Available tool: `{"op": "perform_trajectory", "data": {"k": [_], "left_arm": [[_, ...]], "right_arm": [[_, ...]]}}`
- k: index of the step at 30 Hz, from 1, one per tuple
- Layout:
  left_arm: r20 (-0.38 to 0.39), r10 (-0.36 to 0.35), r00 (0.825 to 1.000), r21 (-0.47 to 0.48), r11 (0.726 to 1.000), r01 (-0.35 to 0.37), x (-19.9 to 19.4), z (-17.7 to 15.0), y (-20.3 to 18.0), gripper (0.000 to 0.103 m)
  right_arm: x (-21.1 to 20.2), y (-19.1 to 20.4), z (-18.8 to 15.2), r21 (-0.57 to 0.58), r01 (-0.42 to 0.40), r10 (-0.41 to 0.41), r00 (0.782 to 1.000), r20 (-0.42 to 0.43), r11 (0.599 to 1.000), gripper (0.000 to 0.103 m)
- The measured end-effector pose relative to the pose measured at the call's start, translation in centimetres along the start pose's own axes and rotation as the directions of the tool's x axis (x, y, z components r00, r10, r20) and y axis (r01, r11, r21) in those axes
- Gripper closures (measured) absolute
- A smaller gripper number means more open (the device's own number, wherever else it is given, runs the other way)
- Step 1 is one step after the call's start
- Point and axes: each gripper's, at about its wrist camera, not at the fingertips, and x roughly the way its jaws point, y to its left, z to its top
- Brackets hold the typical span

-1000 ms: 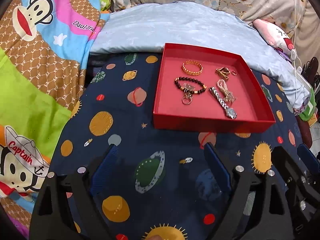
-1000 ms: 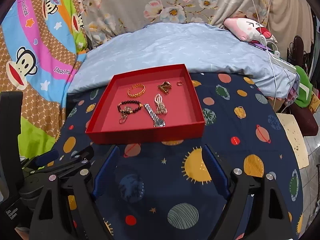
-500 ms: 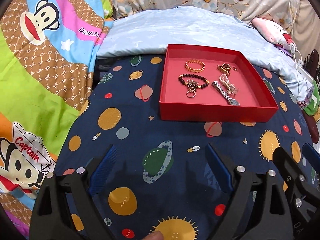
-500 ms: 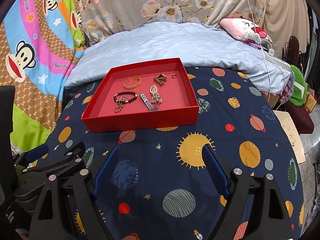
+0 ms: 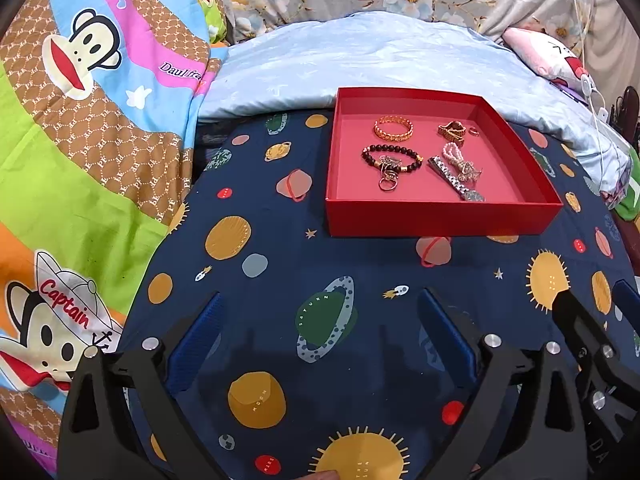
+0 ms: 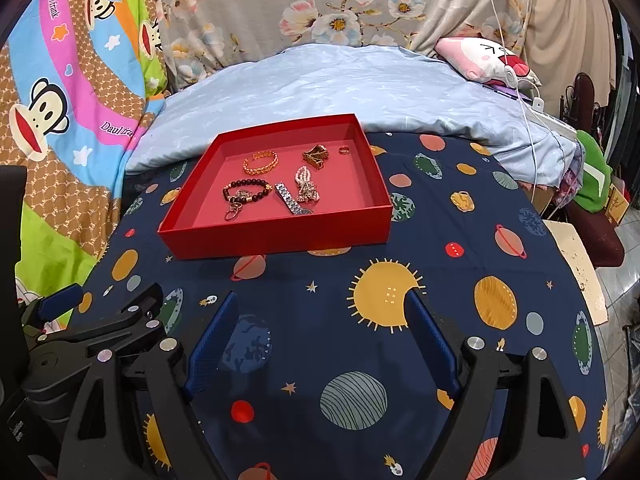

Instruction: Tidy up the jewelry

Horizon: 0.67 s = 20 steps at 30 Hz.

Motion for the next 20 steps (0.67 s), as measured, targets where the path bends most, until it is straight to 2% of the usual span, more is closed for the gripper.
{"op": "perform_trajectory", "data": {"k": [10,17,20], "left_arm": [[0.02,0.004,1.0,-0.029,1.0,-0.004,-0.49,-0.27,0.23,0.009],[-0.016,-0.016,1.0,-0.039,0.999,0.015,0.03,-0.22,0.37,0.009],[-0.007,-0.012,1.0,-0.044,0.999,0.012,-0.03,-0.43,0.5,0.009]], "right_arm": [[-0.37,-0.01,-0.08,0.006,-0.005,0.005,1.0,0.009,1.0,0.02],[-0.57,-0.01,-0.23,0.011,-0.003,0.003,1.0,0.016,1.0,0.017],[-0.64,0.09,-0.26,0.003,0.003,-0.003,1.0,0.024,1.0,0.017]]}}
